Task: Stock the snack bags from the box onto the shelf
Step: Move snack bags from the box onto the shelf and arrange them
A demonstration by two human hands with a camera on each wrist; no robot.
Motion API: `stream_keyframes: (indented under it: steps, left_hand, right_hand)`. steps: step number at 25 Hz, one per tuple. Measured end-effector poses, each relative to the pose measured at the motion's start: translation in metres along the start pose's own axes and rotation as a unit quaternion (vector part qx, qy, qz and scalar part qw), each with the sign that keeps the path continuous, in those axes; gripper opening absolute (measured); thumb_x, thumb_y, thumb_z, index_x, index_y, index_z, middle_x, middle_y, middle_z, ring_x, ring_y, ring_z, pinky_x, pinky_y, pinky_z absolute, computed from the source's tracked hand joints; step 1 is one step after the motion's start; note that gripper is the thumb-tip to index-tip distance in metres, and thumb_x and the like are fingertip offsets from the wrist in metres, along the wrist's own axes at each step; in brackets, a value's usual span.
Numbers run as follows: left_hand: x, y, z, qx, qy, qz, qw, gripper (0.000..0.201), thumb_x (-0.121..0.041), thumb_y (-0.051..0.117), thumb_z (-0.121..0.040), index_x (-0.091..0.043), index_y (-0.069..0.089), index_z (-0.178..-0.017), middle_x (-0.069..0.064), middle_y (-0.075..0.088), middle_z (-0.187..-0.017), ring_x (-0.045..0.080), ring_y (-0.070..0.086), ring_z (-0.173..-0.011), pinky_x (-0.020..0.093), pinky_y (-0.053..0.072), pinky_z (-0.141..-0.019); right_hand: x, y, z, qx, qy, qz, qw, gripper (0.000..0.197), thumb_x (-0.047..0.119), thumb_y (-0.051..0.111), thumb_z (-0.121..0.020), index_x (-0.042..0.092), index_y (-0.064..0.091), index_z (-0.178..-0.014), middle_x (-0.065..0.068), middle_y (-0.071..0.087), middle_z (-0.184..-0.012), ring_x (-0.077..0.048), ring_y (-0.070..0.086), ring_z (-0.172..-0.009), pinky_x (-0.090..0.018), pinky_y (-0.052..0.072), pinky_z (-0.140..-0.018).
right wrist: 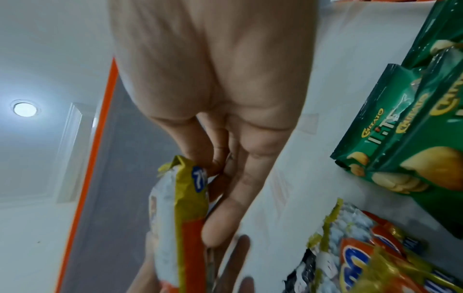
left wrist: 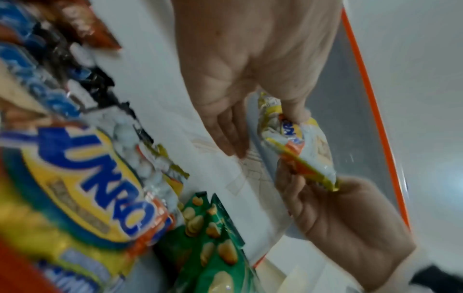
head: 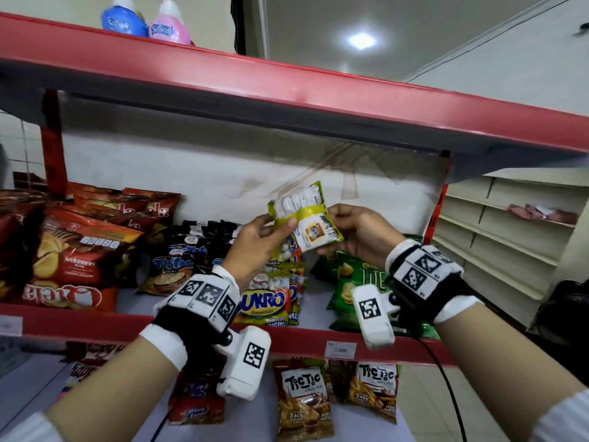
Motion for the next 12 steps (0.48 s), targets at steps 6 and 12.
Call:
stream_keyframes:
  steps: [6, 12]
  left_hand:
    - [0.000, 0.006, 0.017, 0.041, 0.124, -0.079, 0.988, 0.029, 0.005, 0.077, -0.068, -0.016, 0.065, -0.084, 0.000, 0.071, -0.089, 0.010, 0.067, -0.085, 0.022, 0.056, -0.071]
    - [0.016, -0.001, 0.025, 0.093, 0.017, -0.100, 0.991, 0.037, -0.003, 0.054, -0.093, -0.029, 0.050, -0.119, -0.005, 0.064, -0.112, 0.003, 0.067, -0.094, 0.019, 0.055, -0.079]
  right_hand:
    - [-0.022, -0.016, 0.026, 0.027, 0.149, -0.007, 0.988, 0.046, 0.046, 0.049, -0.093, 0.008, 0.054, -0.119, -0.026, 0.064, -0.109, -0.038, 0.069, -0.083, -0.036, 0.059, -0.059]
    - [-0.034, -0.026, 0.032, -0.062, -0.008, -0.092, 0.994, 0.040, -0.012, 0.063, -0.079, 0.003, 0.055, -0.115, -0.013, 0.066, -0.095, -0.019, 0.069, -0.072, -0.028, 0.057, -0.055]
Point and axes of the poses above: each hand's wrist, its own z-axis away from the middle knuckle, its own y-axis out of the palm, x = y × z, the point moved 1 cm from there along -z, towards the middle knuckle
